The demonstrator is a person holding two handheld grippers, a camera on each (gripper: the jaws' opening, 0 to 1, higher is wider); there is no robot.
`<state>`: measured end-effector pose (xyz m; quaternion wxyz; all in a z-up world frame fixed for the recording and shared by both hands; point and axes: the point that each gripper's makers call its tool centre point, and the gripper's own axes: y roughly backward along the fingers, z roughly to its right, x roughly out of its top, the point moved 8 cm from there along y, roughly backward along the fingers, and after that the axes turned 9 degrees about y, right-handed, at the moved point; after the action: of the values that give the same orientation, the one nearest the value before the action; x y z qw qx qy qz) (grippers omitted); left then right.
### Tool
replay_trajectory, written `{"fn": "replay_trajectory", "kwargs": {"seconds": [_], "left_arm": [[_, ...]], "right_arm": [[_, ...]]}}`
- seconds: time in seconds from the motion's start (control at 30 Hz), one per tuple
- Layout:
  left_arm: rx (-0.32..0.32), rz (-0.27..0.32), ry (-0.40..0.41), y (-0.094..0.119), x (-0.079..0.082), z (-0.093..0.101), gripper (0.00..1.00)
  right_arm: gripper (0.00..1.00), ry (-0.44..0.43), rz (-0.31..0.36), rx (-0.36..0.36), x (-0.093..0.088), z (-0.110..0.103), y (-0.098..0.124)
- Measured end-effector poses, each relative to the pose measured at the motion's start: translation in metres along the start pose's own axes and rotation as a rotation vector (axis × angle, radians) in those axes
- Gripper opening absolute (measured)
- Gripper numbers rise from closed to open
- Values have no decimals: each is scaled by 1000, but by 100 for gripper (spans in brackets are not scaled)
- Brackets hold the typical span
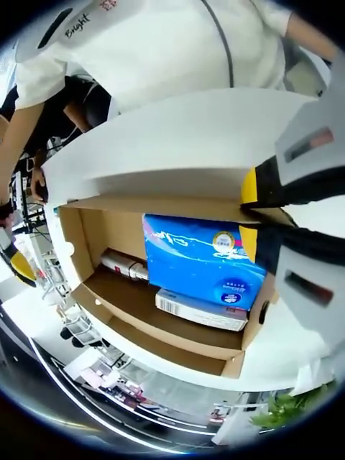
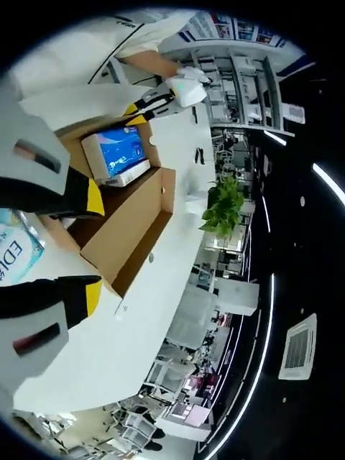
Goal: Operate the shoe box by opening the lid, removing the specified soft item, and placing it in the target area until the item is outside and the box remains undamaged.
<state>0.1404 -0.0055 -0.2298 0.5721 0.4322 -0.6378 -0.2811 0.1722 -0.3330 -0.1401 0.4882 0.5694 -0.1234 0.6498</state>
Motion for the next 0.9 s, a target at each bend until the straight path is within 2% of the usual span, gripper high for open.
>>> {"fn": "replay_trajectory", "kwargs": {"seconds": [0.03,0.07,0.1,0.17,0.23,0.37,0.4,0.43,0.53,0.67,0.9], "left_arm": [[0,0,1,0,0,0,8],[1,1,0,0,0,0,8],[2,2,0,0,0,0,8],[9,1,-11,0,0,1,8],[10,4,-8,0,0,1,8],[7,8,4,0,0,1,8],[7,7,4,0,0,1,8],[7,7,5,0,0,1,8],[6,9,3,0,0,1,8],[1,13,4,1,-1,0,8],[1,13,4,1,0,0,8]], "right_arm": [[32,-2,-2,5,1,-2,-2],[31,-11,21,48,4,-8,-4],[31,-36,30,48,8,-9,-5],[31,-4,15,18,11,-8,-7],[26,-1,10,-2,14,-10,-10],[20,61,14,22,15,-14,-20],[20,23,42,71,14,-17,-24],[22,-43,20,108,10,-20,-28],[22,52,-30,112,5,-26,-37],[23,176,-92,67,3,-36,-48],[20,214,-103,86,12,-44,-58]]}}
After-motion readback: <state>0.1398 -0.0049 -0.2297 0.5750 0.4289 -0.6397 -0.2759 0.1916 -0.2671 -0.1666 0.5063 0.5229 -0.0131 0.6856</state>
